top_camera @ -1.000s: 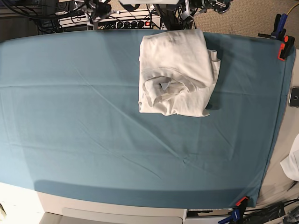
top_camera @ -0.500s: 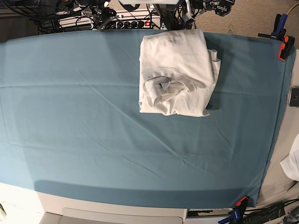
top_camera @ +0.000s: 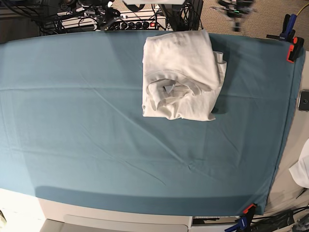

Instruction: Fold the T-shirt properly

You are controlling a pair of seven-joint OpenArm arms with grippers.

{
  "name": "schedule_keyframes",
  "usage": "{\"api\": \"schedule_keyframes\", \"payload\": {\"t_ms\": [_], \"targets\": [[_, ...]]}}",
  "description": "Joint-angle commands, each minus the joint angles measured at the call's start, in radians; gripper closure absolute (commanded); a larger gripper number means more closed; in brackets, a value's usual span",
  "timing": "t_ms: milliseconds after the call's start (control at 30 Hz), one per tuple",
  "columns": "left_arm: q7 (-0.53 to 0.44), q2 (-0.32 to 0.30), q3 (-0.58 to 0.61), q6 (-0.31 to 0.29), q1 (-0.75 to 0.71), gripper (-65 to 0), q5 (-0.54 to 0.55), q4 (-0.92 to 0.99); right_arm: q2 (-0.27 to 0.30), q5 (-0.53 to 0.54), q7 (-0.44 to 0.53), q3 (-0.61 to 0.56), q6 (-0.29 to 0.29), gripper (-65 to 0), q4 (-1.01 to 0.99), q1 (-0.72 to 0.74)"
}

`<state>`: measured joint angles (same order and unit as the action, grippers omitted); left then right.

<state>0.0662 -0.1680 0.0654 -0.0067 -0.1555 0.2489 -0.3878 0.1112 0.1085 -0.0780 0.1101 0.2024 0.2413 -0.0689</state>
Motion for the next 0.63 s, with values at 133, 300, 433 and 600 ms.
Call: {"api": "schedule_keyframes", "payload": {"t_ms": [133, 300, 433, 600], "targets": [[-0.028, 0.005, -0.002, 0.006, 0.001, 0.0, -0.002, -0.003, 0.016, 0.003, 0.005, 0.0, -0.006, 0.0, 0.003, 0.003], [-0.038, 0.032, -0.002, 0.005, 0.002, 0.0, 0.0, -0.003, 0.014, 0.003, 0.005, 0.0, -0.006, 0.0, 0.003, 0.005], [-0.033, 0.037, -0.002, 0.005, 0.001, 0.0, 0.013, -0.018, 0.013, 0.003, 0.004, 0.0, -0.005, 0.0, 0.003, 0.004], [-0.034, 0.037, -0.002, 0.005, -0.008, 0.0, 0.025, -0.066, 0.013, 0.003, 0.004, 0.0, -0.005, 0.0, 0.003, 0.002]]}}
